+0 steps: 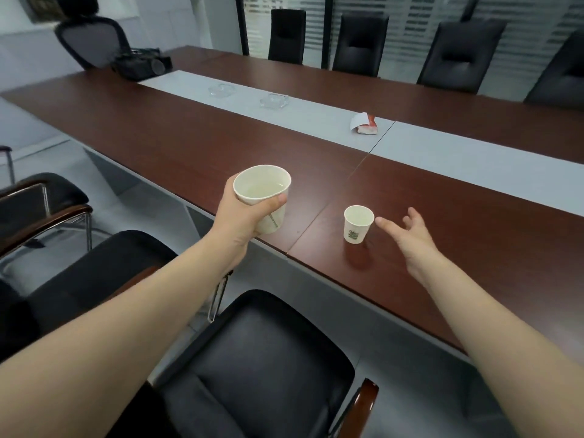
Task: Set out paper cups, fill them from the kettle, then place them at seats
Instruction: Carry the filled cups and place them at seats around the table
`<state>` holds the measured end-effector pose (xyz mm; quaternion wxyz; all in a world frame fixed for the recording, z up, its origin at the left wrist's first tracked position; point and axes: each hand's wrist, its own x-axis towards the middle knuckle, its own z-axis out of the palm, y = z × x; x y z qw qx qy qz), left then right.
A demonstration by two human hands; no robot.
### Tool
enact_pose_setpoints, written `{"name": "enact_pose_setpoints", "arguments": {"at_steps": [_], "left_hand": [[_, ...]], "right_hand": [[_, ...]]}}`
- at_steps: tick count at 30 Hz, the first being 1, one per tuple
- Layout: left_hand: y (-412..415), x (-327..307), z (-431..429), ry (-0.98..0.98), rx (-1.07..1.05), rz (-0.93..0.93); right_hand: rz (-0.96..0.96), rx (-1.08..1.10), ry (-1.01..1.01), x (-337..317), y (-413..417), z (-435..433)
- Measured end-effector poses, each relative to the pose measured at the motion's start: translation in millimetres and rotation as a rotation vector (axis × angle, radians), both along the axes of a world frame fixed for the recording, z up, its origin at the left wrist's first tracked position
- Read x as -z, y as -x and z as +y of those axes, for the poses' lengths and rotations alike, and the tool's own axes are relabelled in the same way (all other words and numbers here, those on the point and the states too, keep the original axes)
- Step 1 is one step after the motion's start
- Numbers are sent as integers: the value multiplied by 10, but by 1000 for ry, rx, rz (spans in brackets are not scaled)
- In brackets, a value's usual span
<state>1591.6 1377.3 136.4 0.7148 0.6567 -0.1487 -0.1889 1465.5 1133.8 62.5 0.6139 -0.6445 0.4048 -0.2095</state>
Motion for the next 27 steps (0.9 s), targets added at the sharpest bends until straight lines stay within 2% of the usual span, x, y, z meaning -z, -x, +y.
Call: {"name": "enact_pose_setpoints", "arguments": {"at_steps": [6,10,17,27], "left_hand": [[231,-411,639,40,5,-13],[399,-616,1146,33,52,-25],[632,-890,1879,31,44,-38],[922,-981,2800,84,-78,-13]], "right_hand": [[-73,-194,-128,-975,21,1122],[-82,-319,-217,-1374,26,2020],[-112,-491,-323,-1770,19,3205],[-153,-633,-463,-1883,64,4119]]}}
